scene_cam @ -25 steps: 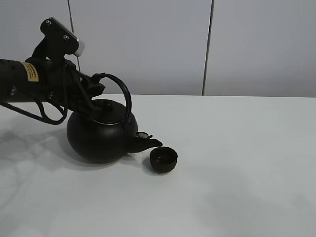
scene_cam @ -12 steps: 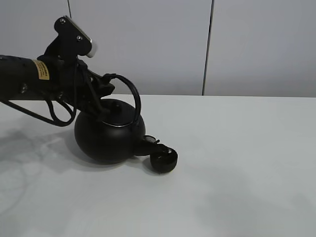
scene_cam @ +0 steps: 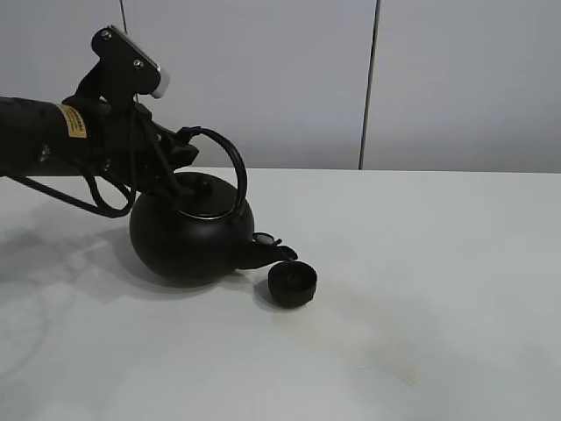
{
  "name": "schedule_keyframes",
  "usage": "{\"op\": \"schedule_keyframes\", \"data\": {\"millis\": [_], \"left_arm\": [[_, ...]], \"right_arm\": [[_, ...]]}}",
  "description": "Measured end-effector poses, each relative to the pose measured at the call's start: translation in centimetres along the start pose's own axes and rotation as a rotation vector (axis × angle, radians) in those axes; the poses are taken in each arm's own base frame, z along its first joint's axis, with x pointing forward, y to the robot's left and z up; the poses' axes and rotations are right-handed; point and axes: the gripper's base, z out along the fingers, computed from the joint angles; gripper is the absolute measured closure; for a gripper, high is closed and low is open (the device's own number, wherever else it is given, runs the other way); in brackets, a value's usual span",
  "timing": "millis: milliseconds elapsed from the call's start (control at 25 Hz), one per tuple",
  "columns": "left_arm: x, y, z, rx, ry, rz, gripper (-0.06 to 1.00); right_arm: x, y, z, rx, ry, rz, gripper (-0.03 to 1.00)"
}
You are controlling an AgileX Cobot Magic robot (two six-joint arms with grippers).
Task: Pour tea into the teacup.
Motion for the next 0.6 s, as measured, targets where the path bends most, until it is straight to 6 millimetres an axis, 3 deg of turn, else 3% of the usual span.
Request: {"op": "schedule_keyframes", "data": {"millis": [360, 600], "left_arm": [[0.03, 0.11, 0.00, -0.013, 0.002, -0.074, 0.83], [-0.43, 0.57, -0.01, -0.058, -0.058, -0.236, 0.83]], "right_arm": [[0.00, 0.00, 0.00, 0.000, 0.000, 0.000, 0.38], [0.00, 0.00, 0.00, 0.000, 0.000, 0.000, 0.38]]}}
